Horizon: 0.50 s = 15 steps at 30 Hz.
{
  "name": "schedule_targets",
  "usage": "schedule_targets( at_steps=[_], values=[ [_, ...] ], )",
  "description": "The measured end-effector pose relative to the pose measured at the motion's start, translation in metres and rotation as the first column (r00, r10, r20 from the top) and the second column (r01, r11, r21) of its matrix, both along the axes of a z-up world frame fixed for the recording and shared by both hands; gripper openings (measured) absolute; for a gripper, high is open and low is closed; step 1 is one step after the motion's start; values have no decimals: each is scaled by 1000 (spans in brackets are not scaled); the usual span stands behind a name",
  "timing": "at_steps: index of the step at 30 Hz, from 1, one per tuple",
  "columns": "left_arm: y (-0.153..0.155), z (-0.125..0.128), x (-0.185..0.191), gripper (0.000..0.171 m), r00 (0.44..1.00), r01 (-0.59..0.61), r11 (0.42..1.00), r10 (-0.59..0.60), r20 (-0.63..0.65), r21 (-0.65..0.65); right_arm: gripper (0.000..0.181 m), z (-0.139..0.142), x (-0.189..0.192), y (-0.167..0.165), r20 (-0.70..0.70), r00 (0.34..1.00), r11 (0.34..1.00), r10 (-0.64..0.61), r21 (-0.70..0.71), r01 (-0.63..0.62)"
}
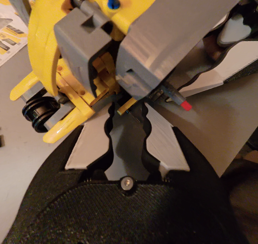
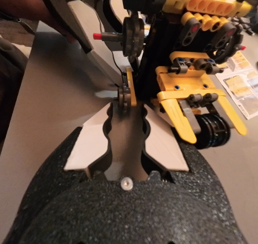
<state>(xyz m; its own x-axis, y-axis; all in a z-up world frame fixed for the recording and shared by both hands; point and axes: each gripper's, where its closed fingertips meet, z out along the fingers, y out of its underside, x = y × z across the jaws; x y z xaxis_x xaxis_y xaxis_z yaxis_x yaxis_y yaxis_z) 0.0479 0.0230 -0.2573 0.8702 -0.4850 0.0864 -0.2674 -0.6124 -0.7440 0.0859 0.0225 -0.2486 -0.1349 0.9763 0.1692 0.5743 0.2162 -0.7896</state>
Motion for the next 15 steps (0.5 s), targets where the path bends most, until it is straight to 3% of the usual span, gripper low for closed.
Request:
schedule_targets(
  at_steps=[15],
  values=[
    [-14,4,10,53,997,57,998,-57,57,-2,43,-11,26,12,74,997,999,-37,-29,40]
  ],
)
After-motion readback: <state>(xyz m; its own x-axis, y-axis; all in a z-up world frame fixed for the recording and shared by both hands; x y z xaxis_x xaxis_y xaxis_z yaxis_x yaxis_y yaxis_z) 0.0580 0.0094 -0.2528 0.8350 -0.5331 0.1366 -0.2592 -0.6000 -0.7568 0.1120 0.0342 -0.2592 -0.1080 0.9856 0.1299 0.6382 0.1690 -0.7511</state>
